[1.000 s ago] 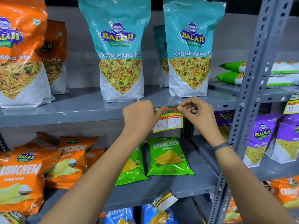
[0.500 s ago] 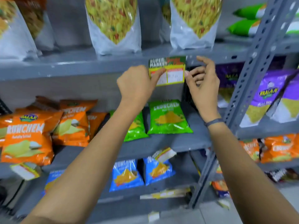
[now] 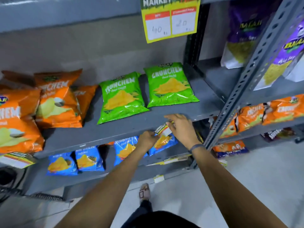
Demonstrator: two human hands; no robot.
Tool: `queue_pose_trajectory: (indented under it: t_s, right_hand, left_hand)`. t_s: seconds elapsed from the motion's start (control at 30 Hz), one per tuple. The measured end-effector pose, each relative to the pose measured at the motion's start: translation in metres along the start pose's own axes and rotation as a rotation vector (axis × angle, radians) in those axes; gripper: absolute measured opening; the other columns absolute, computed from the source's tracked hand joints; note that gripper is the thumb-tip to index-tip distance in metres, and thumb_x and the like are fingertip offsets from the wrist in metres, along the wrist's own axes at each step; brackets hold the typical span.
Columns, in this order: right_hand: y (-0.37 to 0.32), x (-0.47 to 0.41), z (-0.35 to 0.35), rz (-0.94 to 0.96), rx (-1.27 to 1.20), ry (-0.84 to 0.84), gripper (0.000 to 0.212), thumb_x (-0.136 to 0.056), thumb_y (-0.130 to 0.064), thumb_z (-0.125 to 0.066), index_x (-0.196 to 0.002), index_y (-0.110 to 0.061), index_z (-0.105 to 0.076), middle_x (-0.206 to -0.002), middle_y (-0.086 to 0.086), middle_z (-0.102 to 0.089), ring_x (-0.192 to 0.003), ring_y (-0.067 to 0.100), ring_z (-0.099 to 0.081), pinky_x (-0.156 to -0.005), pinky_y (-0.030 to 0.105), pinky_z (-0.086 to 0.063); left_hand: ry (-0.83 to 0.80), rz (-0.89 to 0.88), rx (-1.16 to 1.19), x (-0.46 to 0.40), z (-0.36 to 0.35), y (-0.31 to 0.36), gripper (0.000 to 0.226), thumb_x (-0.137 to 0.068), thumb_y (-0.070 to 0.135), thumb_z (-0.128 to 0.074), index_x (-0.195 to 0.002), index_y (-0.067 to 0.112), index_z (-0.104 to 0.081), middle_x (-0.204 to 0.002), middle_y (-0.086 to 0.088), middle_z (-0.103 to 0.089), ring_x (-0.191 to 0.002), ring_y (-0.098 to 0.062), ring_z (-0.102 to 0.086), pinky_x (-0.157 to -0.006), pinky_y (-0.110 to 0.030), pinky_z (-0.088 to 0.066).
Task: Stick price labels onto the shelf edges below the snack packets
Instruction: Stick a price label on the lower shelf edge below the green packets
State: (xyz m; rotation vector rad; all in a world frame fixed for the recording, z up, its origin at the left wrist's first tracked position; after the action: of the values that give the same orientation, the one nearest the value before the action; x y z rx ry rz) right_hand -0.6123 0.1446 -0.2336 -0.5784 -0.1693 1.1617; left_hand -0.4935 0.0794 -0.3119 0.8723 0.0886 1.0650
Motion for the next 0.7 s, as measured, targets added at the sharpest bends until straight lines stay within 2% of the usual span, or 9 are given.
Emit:
queue_pose_trajectory:
  t_s: [0.07, 0.17, 0.3, 0.43, 0.5, 0.57, 0.7]
  right_hand:
    - [0.002, -0.002, -0.006, 0.003, 0.007, -0.015, 0.025, -0.092, -0.022, -0.055, -0.115, -0.022, -0.061, -0.119, 0.004, -0.065, -0.115, 0.027, -0.052, -0.095, 0.043, -0.043]
    - [0.007, -0.012, -0.010, -0.001, -0.035, -0.017, 0.019, -0.091, -0.019, -0.056, -0.107, -0.021, -0.066, -0.113, 0.006, -0.068, -0.111, 0.028, -0.055, -0.094, 0.044, -0.044]
    - [0.012, -0.027, -0.013, -0.046, -0.115, -0.031, 0.017, -0.087, -0.015, -0.061, -0.102, -0.021, -0.068, -0.109, 0.006, -0.071, -0.105, 0.027, -0.062, -0.092, 0.042, -0.048]
    - [0.021, -0.037, -0.020, -0.122, -0.116, -0.092, 0.017, -0.086, -0.017, -0.063, -0.102, -0.024, -0.067, -0.105, 0.005, -0.073, -0.098, 0.026, -0.065, -0.083, 0.036, -0.050]
    - [0.026, -0.039, -0.020, -0.155, -0.175, -0.119, 0.015, -0.085, -0.017, -0.066, -0.099, -0.020, -0.068, -0.099, 0.010, -0.073, -0.089, 0.027, -0.065, -0.079, 0.034, -0.050]
    - [0.029, -0.035, -0.017, -0.150, -0.223, -0.116, 0.011, -0.081, -0.017, -0.070, -0.092, -0.015, -0.069, -0.093, 0.013, -0.072, -0.078, 0.022, -0.061, -0.074, 0.032, -0.049]
    - [0.034, -0.015, -0.015, -0.075, -0.131, -0.162, 0.015, -0.072, -0.027, -0.078, -0.073, -0.017, -0.067, -0.072, 0.002, -0.068, -0.069, 0.016, -0.061, -0.066, 0.030, -0.049]
  left_hand:
    - [0.054, -0.011, 0.058, -0.004, 0.001, 0.000, 0.030, -0.089, 0.020, -0.058, -0.084, -0.008, -0.065, -0.090, -0.036, -0.066, -0.089, -0.044, -0.063, -0.074, -0.047, -0.049]
    - [0.052, -0.059, 0.123, -0.009, -0.003, -0.003, 0.025, -0.090, 0.016, -0.056, -0.079, -0.003, -0.066, -0.084, -0.025, -0.073, -0.083, -0.036, -0.068, -0.077, -0.042, -0.053]
    - [0.081, -0.168, 0.107, -0.007, 0.004, 0.003, 0.030, -0.093, 0.021, -0.054, -0.069, 0.005, -0.063, -0.070, -0.015, -0.074, -0.070, -0.030, -0.068, -0.069, -0.034, -0.050]
    - [0.055, -0.220, 0.136, -0.003, 0.013, 0.014, 0.030, -0.094, 0.021, -0.052, -0.068, 0.009, -0.061, -0.066, -0.014, -0.071, -0.063, -0.028, -0.064, -0.068, -0.038, -0.052]
    - [0.078, -0.248, 0.062, 0.001, 0.020, 0.018, 0.031, -0.094, 0.025, -0.051, -0.067, 0.012, -0.061, -0.064, -0.009, -0.069, -0.063, -0.028, -0.063, -0.064, -0.036, -0.051]
    - [0.114, -0.304, -0.115, 0.005, 0.027, 0.025, 0.032, -0.094, 0.032, -0.050, -0.067, 0.017, -0.059, -0.066, -0.008, -0.069, -0.066, -0.029, -0.063, -0.058, -0.031, -0.046]
    - [0.190, -0.403, -0.499, 0.010, 0.031, 0.030, 0.030, -0.093, 0.041, -0.048, -0.076, 0.019, -0.060, -0.076, -0.007, -0.069, -0.077, -0.031, -0.062, -0.057, -0.028, -0.037]
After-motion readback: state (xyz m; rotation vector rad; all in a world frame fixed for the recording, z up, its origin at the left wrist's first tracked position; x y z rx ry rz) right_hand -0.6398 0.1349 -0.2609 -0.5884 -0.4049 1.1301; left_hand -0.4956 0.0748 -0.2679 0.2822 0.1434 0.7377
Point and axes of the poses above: each hand's wrist, its own x-axis away from the middle knuckle, its own z-axis out of the back of the hand, y = z × x, the point moved 10 cm from there along -x, towards the middle knuckle
